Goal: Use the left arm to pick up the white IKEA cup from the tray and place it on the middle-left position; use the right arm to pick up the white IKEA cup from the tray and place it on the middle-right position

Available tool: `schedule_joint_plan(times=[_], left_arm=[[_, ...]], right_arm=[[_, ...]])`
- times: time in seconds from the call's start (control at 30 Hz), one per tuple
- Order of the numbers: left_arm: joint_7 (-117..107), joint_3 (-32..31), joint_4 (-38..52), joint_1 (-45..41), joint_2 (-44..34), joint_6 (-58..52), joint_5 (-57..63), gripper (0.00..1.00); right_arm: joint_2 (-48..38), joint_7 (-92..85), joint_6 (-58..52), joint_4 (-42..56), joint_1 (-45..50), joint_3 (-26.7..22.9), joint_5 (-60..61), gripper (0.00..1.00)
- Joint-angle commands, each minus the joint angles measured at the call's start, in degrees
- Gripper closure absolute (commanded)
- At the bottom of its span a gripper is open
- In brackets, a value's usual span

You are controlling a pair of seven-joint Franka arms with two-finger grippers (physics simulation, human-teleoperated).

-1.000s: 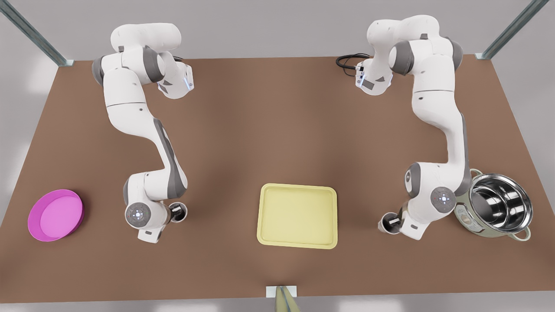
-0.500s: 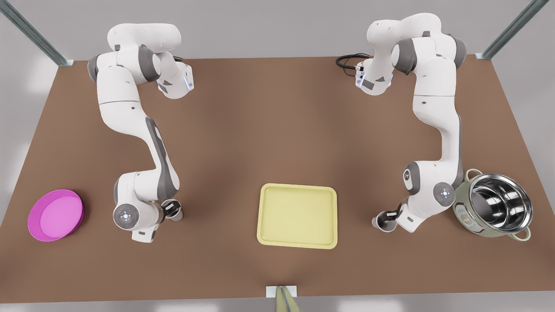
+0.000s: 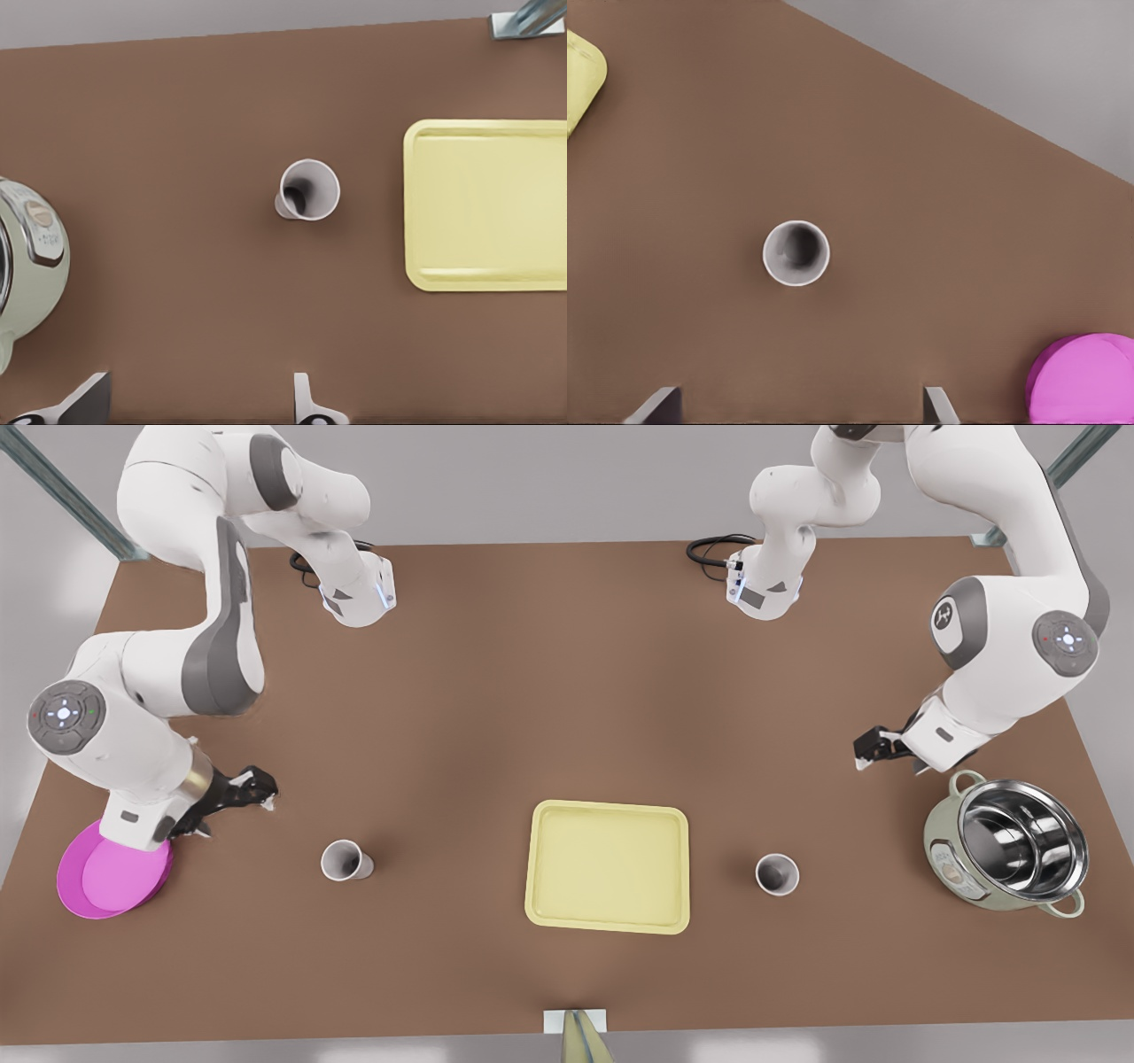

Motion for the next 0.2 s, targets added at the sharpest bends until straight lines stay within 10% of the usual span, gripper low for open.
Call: schedule_joint_plan(times=[0.0, 0.17], left_arm=[[1.5, 0.0, 0.0, 0.1, -0.1, -3.3, 0.3, 0.0], [1.5, 0.0, 0.2, 0.1, -0.1, -3.3, 0.5, 0.0]], right_arm=[[-2.8, 16.7, -10.2, -0.9, -0.1, 0.3, 0.2, 0.0], [-3.5, 16.7, -10.0, -3.0, -0.4, 0.1, 1.9, 0.0]])
